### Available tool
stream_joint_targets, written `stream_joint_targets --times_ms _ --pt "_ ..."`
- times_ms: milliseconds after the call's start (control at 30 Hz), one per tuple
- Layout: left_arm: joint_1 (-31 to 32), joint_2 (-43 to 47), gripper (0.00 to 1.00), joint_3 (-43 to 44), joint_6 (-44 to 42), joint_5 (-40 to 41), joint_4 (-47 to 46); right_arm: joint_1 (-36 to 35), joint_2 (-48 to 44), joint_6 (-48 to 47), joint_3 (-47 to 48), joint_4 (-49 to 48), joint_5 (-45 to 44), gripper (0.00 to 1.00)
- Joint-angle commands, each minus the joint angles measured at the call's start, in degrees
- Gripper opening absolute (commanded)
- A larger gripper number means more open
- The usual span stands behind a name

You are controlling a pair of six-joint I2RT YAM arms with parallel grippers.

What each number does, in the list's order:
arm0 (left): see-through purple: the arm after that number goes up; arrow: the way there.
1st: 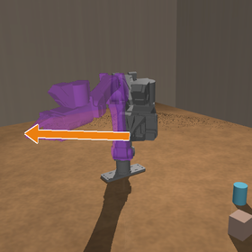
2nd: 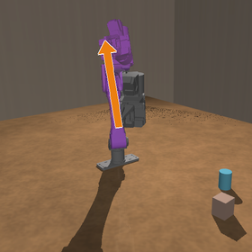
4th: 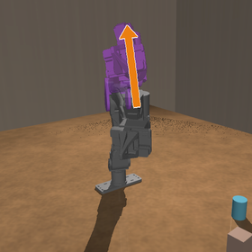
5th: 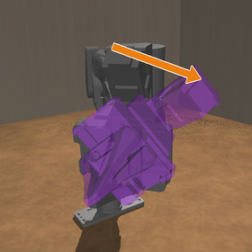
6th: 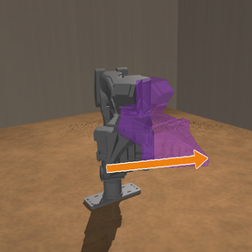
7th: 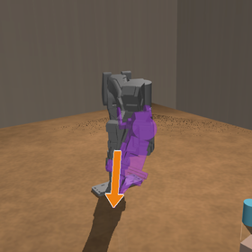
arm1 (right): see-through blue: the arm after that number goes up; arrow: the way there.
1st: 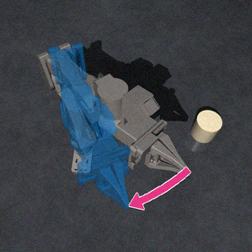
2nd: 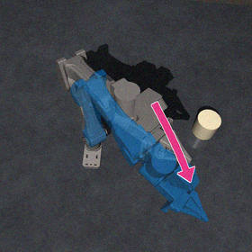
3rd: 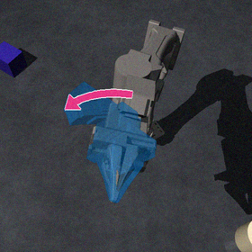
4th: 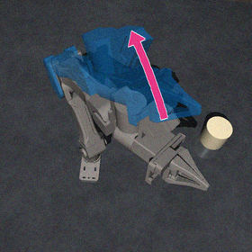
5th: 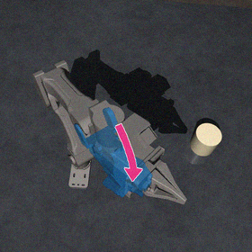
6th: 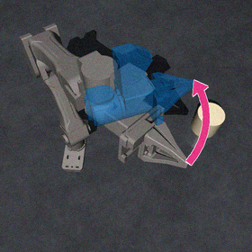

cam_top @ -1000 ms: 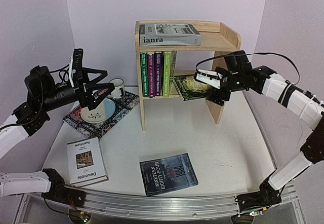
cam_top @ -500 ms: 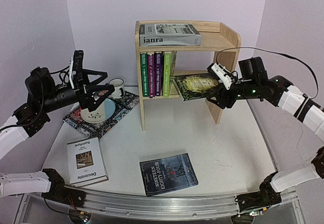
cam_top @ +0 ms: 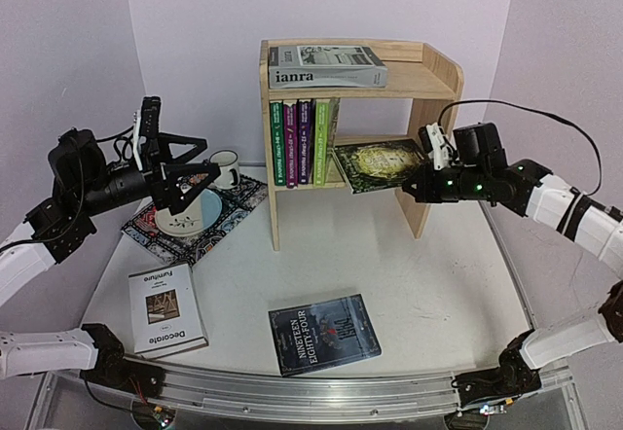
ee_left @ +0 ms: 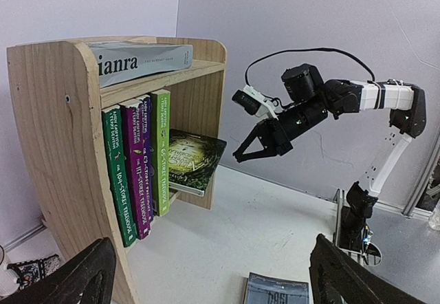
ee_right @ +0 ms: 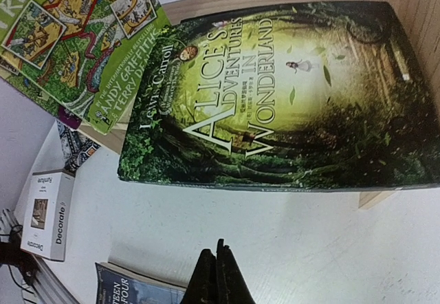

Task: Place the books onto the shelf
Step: Adjust the book at the book pile on the shelf.

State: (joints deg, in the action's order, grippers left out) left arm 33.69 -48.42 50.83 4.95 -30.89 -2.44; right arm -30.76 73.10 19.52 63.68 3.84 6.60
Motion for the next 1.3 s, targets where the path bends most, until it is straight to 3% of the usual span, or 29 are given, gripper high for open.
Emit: stream_joint_targets --times_ms 0,667,1267 --pt "0.1 1.1 1.0 0.1 0.4 -0.5 -1.1 -0.2 1.5 7.4 -2.7 -7.8 4.0 0.0" --pt "0.1 1.6 1.0 -0.7 -0.3 0.0 -1.0 -9.7 12.8 4.5 4.1 -9.3 -0.6 0.0" --pt "0.1 2.7 1.0 -1.2 -1.4 1.1 0.0 -8.4 19.9 1.3 12.4 -6.5 -4.0 0.0"
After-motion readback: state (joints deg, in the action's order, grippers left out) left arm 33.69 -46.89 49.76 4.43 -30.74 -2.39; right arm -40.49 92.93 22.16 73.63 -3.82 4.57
